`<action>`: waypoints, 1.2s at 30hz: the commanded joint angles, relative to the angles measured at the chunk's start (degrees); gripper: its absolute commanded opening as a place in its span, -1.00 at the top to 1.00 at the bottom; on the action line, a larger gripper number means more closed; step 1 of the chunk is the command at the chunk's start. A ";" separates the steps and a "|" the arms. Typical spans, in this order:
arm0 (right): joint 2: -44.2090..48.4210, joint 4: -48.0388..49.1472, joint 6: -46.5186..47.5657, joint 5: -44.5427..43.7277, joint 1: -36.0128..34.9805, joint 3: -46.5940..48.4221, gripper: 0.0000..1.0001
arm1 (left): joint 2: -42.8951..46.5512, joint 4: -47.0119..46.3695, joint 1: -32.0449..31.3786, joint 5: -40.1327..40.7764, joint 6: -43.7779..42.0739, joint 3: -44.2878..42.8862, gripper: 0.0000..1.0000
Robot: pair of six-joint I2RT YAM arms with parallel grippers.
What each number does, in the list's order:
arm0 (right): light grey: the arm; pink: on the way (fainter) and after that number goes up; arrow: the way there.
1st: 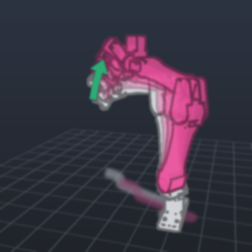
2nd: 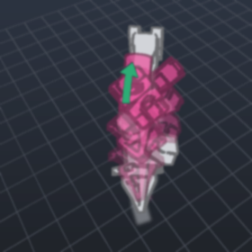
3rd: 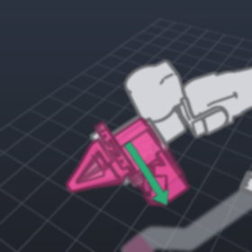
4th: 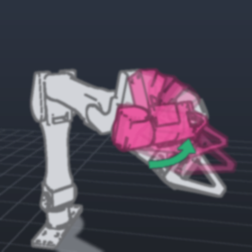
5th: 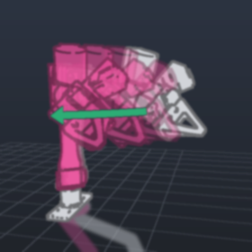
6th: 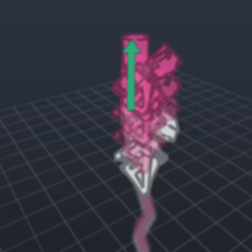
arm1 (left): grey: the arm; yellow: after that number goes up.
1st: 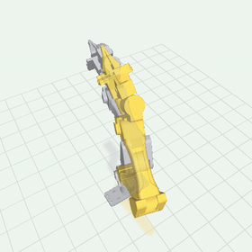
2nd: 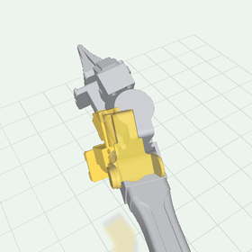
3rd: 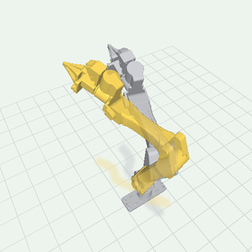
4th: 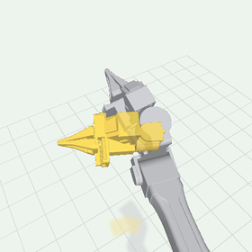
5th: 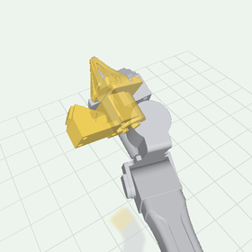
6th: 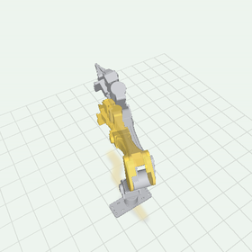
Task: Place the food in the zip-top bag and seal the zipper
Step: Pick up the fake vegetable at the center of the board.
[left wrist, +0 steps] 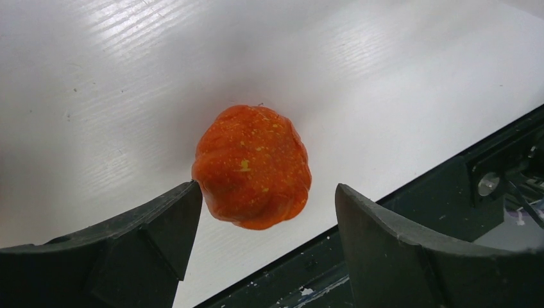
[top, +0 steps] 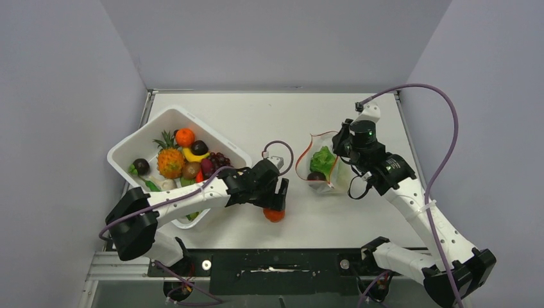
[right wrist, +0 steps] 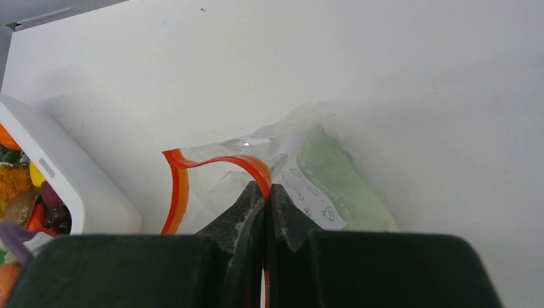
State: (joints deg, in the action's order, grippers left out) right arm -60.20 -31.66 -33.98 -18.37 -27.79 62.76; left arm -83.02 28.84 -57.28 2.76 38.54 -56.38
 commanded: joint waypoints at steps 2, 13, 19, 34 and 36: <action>2.75 2.85 0.31 -0.13 0.26 -0.04 1.00 | -3.87 -5.63 0.02 0.85 -0.62 0.40 -0.54; 3.30 3.92 0.58 0.13 0.30 -0.83 1.00 | -7.22 -6.68 -0.29 -0.61 -0.62 0.43 -0.40; 3.29 4.64 0.58 0.26 0.36 -1.50 1.00 | -6.54 -6.86 -0.53 -1.41 -0.50 0.92 -0.13; 4.04 4.40 0.62 3.17 0.29 -3.23 1.00 | 2.65 -3.53 -0.82 2.44 2.14 -1.52 0.24; 4.27 4.58 0.79 4.05 0.33 -3.33 1.00 | 4.43 -2.57 -0.82 3.51 2.58 -2.22 0.28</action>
State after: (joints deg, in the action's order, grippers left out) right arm -58.15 -30.15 -33.82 -16.27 -27.77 59.31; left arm -83.37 25.65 -57.82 3.44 39.83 -55.48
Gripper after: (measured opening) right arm 0.031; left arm 0.671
